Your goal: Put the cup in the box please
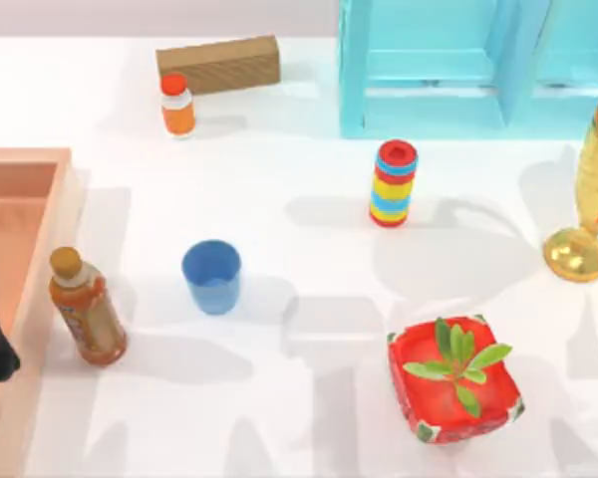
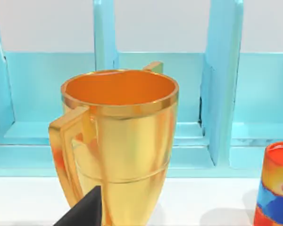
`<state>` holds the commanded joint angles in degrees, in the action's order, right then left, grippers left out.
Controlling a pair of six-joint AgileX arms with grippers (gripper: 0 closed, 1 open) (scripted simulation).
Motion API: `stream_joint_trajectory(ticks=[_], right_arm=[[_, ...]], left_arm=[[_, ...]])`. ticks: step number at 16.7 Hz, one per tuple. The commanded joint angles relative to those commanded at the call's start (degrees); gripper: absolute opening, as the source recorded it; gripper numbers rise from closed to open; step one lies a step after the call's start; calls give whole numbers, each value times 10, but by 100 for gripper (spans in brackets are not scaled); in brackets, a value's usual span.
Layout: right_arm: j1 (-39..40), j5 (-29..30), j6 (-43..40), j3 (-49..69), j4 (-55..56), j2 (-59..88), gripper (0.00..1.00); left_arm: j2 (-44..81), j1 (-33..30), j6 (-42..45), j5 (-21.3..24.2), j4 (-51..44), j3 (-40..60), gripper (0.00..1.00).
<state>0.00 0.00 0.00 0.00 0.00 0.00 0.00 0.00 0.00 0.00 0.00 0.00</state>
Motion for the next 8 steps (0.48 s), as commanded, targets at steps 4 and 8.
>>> stream_joint_trajectory(ticks=[4,8], right_arm=[[0,0,0,0,0,0,100],[0,0,0,0,0,0,100]], left_arm=[[17,-7,1,-1,-15,7,100],[121,-43,1,-4,-97,62,100]])
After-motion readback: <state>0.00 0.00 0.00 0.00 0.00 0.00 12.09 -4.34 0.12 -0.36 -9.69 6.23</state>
